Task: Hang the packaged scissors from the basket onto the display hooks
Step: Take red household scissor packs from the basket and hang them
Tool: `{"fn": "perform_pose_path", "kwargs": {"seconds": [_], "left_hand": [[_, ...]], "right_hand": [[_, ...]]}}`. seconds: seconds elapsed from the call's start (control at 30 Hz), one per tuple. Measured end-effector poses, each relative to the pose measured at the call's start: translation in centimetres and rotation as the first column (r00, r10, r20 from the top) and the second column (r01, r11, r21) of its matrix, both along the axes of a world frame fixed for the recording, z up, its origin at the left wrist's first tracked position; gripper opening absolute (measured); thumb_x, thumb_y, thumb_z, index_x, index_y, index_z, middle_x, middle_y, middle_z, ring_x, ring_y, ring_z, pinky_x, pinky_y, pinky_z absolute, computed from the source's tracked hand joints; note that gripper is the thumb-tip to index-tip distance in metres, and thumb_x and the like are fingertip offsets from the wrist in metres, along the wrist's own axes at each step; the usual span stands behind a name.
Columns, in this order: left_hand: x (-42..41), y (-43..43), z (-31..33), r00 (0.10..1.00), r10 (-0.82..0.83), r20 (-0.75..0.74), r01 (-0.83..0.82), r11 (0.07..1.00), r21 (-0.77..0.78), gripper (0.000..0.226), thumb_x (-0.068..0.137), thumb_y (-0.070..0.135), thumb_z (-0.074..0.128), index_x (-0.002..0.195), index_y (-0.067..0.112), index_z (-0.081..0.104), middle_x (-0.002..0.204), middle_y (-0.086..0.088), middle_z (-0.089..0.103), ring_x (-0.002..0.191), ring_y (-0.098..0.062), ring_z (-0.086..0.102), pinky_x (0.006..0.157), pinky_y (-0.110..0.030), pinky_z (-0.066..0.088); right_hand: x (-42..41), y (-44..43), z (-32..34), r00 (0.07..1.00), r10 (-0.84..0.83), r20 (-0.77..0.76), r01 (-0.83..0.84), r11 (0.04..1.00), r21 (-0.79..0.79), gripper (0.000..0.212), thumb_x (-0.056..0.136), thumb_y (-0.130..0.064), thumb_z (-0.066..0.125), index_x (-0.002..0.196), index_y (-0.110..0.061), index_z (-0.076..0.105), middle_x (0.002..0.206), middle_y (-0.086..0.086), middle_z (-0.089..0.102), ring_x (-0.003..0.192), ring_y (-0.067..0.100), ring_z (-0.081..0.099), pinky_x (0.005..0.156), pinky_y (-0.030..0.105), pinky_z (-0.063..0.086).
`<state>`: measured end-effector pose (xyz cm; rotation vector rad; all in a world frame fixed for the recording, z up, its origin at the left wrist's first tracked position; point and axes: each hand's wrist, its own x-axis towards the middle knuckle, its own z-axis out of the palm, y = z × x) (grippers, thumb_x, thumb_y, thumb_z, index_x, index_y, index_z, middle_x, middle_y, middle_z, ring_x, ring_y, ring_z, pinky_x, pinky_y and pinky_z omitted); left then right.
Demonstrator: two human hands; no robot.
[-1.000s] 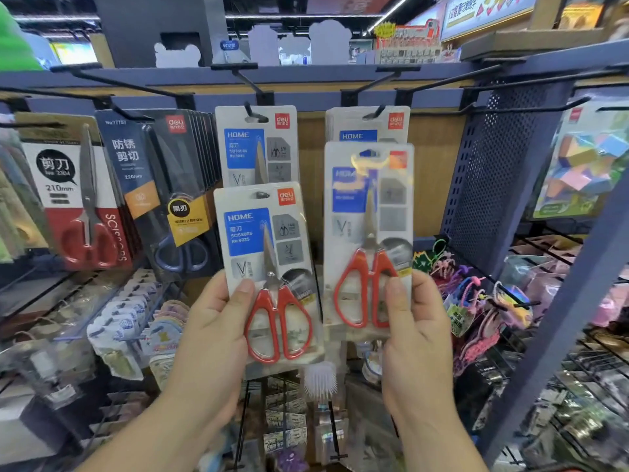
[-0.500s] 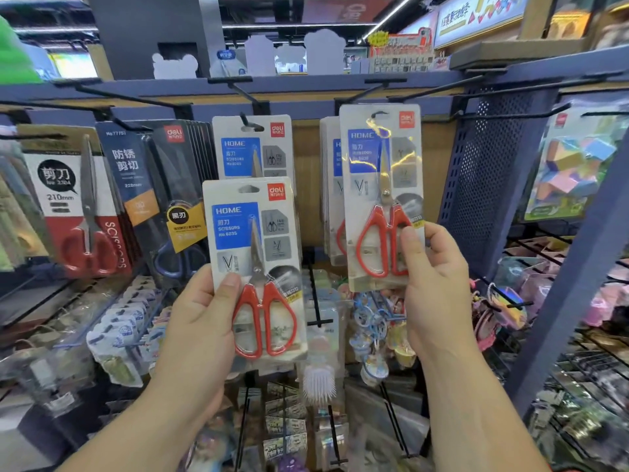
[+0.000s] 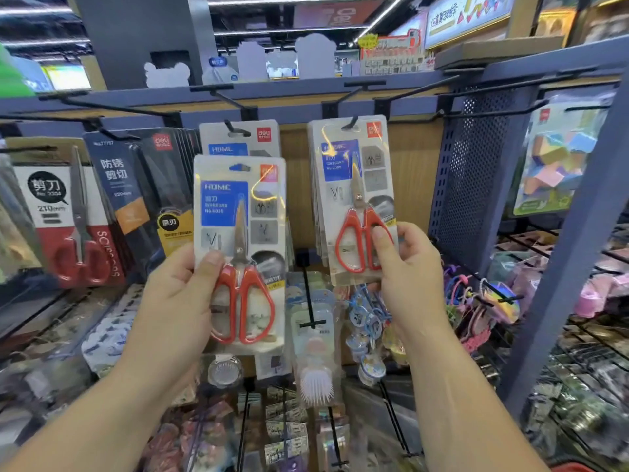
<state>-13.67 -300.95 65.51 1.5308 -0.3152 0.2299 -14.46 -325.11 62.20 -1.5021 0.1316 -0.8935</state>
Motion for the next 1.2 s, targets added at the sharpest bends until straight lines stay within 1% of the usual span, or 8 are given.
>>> {"fn": "perform_pose_path", "kwargs": {"seconds": [0.1,0.2,0.27,0.53,0.7,0.87,1.1,1.2], "left_hand": [[0.3,-1.3,2.1,0.995,-0.075,0.059,0.07,0.994,0.084,0.026,0.111,0.028,0.047,0.109,0.028,0.073,0.073,-0.016,0.062,0.058,-0.022,0.061,0.046,-0.034,0.057],[0.8,-3.4,4.0,0.983,-0.171,0.066,0.157,0.971,0.178,0.025,0.111,0.033,0.048,0.112,0.021,0.07,0.094,-0.039,0.063,0.073,-0.056,0.064,0.065,-0.071,0.059],[1.5,-4.9,4.8,0.976,-0.205,0.069,0.186,0.959,0.213,0.025,0.111,0.034,0.048,0.113,0.021,0.069,0.103,-0.04,0.064,0.085,-0.061,0.066,0.071,-0.077,0.055],[4.3,-8.4,5.2,0.972,-0.233,0.007,0.226,0.951,0.211,0.023,0.112,0.027,0.048,0.105,0.019,0.068,0.071,0.003,0.074,0.058,-0.009,0.069,0.052,-0.026,0.055],[5.1,-9.0,4.8,0.981,-0.193,0.003,0.187,0.954,0.233,0.022,0.112,0.029,0.049,0.104,0.021,0.069,0.079,-0.001,0.08,0.067,-0.015,0.076,0.058,-0.032,0.062],[5.9,-10.3,3.0,0.995,-0.092,0.048,0.074,0.953,0.295,0.04,0.108,0.045,0.052,0.099,0.009,0.067,0.095,-0.023,0.075,0.092,-0.044,0.073,0.081,-0.063,0.062],[6.3,-12.3,2.0,0.989,0.02,0.149,-0.067,0.944,0.322,0.048,0.107,0.05,0.05,0.096,0.006,0.065,0.091,-0.018,0.072,0.088,-0.038,0.069,0.081,-0.058,0.059],[6.1,-12.3,1.5,0.984,0.041,0.171,-0.094,0.945,0.312,0.039,0.107,0.048,0.053,0.099,0.01,0.06,0.087,-0.015,0.069,0.083,-0.034,0.066,0.075,-0.05,0.057]], "right_hand": [[0.2,-0.6,-0.1,1.0,-0.015,-0.014,0.015,1.0,-0.002,0.012,0.1,-0.041,0.066,0.093,-0.032,0.069,0.09,0.002,0.077,0.082,0.028,0.073,0.07,0.052,0.059],[0.3,-1.3,-0.6,1.0,-0.022,-0.019,0.022,1.0,-0.018,0.013,0.101,-0.043,0.064,0.092,-0.035,0.069,0.09,0.003,0.076,0.086,0.037,0.071,0.075,0.062,0.058],[0.2,-1.4,-1.0,1.0,-0.013,-0.028,0.012,0.999,-0.033,0.016,0.101,-0.045,0.062,0.09,-0.035,0.068,0.09,0.005,0.074,0.085,0.039,0.069,0.075,0.065,0.056],[-0.3,-1.2,-1.4,0.998,0.064,-0.024,-0.065,0.997,-0.043,0.017,0.106,-0.039,0.056,0.094,-0.032,0.066,0.094,0.01,0.072,0.082,0.034,0.067,0.067,0.053,0.055],[-0.4,-1.4,-1.5,0.992,0.123,-0.019,-0.123,0.992,0.014,0.017,0.108,-0.031,0.054,0.101,-0.02,0.064,0.096,0.024,0.068,0.07,0.028,0.061,0.055,0.034,0.052],[1.2,-1.9,-1.6,0.995,0.085,-0.054,-0.086,0.996,-0.012,0.017,0.102,-0.046,0.055,0.094,-0.034,0.065,0.093,0.006,0.074,0.081,0.034,0.068,0.07,0.049,0.052],[3.2,-2.7,-1.4,0.984,0.048,-0.171,-0.056,0.998,-0.041,0.02,0.105,-0.044,0.048,0.094,-0.039,0.064,0.099,0.01,0.073,0.092,0.039,0.069,0.08,0.062,0.058],[2.3,-2.8,-1.7,0.981,0.047,-0.19,-0.052,0.998,-0.02,0.02,0.11,-0.034,0.045,0.104,-0.03,0.064,0.103,0.006,0.073,0.086,0.028,0.07,0.072,0.046,0.058]]}}
